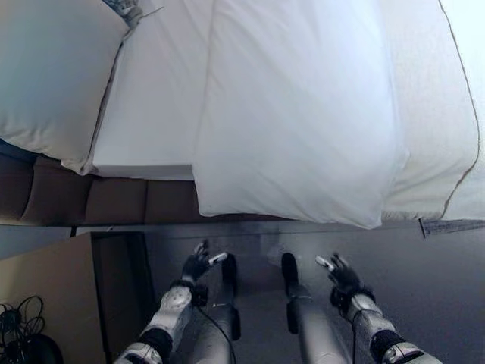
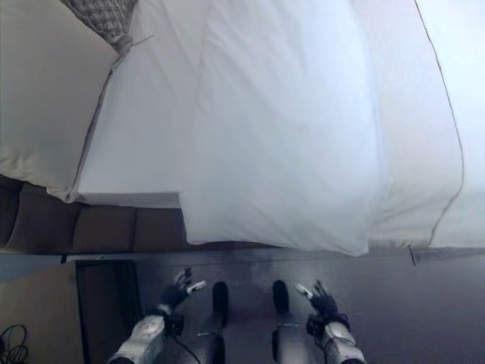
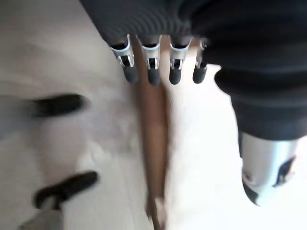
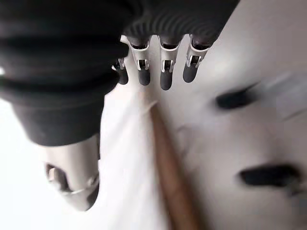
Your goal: Make the bed
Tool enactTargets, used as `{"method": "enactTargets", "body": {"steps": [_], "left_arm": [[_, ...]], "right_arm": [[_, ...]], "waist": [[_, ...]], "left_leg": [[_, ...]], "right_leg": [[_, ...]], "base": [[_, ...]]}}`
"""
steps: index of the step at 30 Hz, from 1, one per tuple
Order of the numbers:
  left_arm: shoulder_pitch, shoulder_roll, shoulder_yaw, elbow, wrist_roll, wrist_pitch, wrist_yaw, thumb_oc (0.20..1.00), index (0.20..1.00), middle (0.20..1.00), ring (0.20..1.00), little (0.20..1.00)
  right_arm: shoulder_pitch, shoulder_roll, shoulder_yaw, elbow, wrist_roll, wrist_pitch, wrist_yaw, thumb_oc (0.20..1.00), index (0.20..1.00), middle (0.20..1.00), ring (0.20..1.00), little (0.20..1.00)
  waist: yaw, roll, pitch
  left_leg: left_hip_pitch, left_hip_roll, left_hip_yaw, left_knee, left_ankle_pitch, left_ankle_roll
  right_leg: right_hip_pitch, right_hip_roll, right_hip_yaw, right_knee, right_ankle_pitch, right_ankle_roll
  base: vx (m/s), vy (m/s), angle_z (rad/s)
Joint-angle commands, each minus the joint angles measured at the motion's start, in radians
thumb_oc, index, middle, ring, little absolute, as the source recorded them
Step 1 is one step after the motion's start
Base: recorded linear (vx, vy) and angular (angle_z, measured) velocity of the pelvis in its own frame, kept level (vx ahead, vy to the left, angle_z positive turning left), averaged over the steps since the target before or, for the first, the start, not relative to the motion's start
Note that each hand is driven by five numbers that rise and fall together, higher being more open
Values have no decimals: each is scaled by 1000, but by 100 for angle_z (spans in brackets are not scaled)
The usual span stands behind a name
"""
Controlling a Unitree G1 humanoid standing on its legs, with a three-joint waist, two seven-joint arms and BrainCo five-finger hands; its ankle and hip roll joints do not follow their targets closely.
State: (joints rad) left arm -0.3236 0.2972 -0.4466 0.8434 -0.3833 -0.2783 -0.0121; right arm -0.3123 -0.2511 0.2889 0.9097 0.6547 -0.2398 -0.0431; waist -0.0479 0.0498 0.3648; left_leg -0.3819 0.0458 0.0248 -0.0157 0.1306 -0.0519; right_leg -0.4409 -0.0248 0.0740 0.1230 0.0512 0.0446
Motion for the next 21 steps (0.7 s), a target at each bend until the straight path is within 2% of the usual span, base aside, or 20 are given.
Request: {"method": "enactTargets", "body": {"steps": [1,2,4,5,7,10,13,14,16,19,20,21], "left_arm": [[-92,28,-51,-11,22,-29,-98,1000,1000,1000,1000,1000],[-130,37,-79,-27,-2,-17,-137,1000,1000,1000,1000,1000],[-130,37,-79,-27,-2,-17,-137,1000,1000,1000,1000,1000],[-250,45,-149,-27,-34,8,-213,1000,1000,1000,1000,1000],[-358,49,-229,-39,-41,27,-286,1000,1000,1000,1000,1000],[-439,42,-260,-29,-71,38,-321,1000,1000,1000,1000,1000],[-506,28,-274,-14,-69,31,-329,1000,1000,1000,1000,1000],[-567,30,-282,-18,-81,33,-332,1000,1000,1000,1000,1000],[-636,24,-280,-3,-70,23,-306,1000,1000,1000,1000,1000],[-687,18,-260,35,-69,16,-272,1000,1000,1000,1000,1000],[-760,21,-247,65,-38,-6,-202,1000,1000,1000,1000,1000],[-760,21,-247,65,-38,-6,-202,1000,1000,1000,1000,1000]], "right_arm": [[-53,-36,44,-40,67,-30,77,1000,1000,1000,1000,1000],[-84,-55,64,-63,86,-28,110,1000,1000,1000,1000,1000],[-84,-55,64,-63,86,-28,110,1000,1000,1000,1000,1000],[-185,-92,118,-81,100,-16,179,1000,1000,1000,1000,1000],[-276,-119,163,-94,128,10,250,1000,1000,1000,1000,1000],[-347,-138,202,-96,139,38,298,1000,1000,1000,1000,1000],[-410,-157,234,-86,150,64,343,1000,1000,1000,1000,1000],[-478,-179,265,-96,154,85,375,1000,1000,1000,1000,1000],[-541,-190,288,-101,161,95,395,1000,1000,1000,1000,1000],[-600,-188,295,-86,160,90,384,1000,1000,1000,1000,1000],[-677,-186,307,-52,157,85,359,1000,1000,1000,1000,1000],[-677,-186,307,-52,157,85,359,1000,1000,1000,1000,1000]], "waist": [[-20,-56,0],[-22,-56,5],[-22,-56,5],[-26,-55,25],[-31,-57,47],[-35,-60,59],[-40,-60,58],[-43,-57,59],[-43,-60,55],[-44,-63,54],[-46,-61,50],[-46,-61,50]], "left_leg": [[-39,-12,1,59,-19,-14],[-54,-13,2,69,-20,-15],[-55,-13,2,69,-20,-15],[-97,-15,1,104,-25,-15],[-149,-18,-1,161,-39,-17],[-208,-17,-2,222,-60,-16],[-262,-19,-4,279,-80,-17],[-331,-13,-6,341,-95,-21],[-392,-9,-8,390,-108,-21],[-441,-3,-10,436,-122,-21],[-500,4,-13,484,-134,-23],[-500,4,-13,484,-134,-23]], "right_leg": [[5,-54,57,-51,63,81],[-13,-52,58,-39,63,80],[-14,-52,58,-39,63,80],[-57,-45,59,-11,62,79],[-105,-35,60,28,55,78],[-160,-29,61,75,46,79],[-214,-24,61,123,34,77],[-286,-19,60,181,27,76],[-347,-15,57,228,15,70],[-398,-12,55,273,5,69],[-454,-8,55,317,-6,65],[-454,-8,55,317,-6,65]], "base": [[-41,-16,-1],[-41,-16,3],[-29,-9,-1],[-74,-27,-3],[-93,-35,0],[-63,-8,-2],[-30,-8,1],[-39,-4,8],[-23,-2,2],[-8,-4,-2],[-15,-5,-4],[-23,-13,-7]]}}
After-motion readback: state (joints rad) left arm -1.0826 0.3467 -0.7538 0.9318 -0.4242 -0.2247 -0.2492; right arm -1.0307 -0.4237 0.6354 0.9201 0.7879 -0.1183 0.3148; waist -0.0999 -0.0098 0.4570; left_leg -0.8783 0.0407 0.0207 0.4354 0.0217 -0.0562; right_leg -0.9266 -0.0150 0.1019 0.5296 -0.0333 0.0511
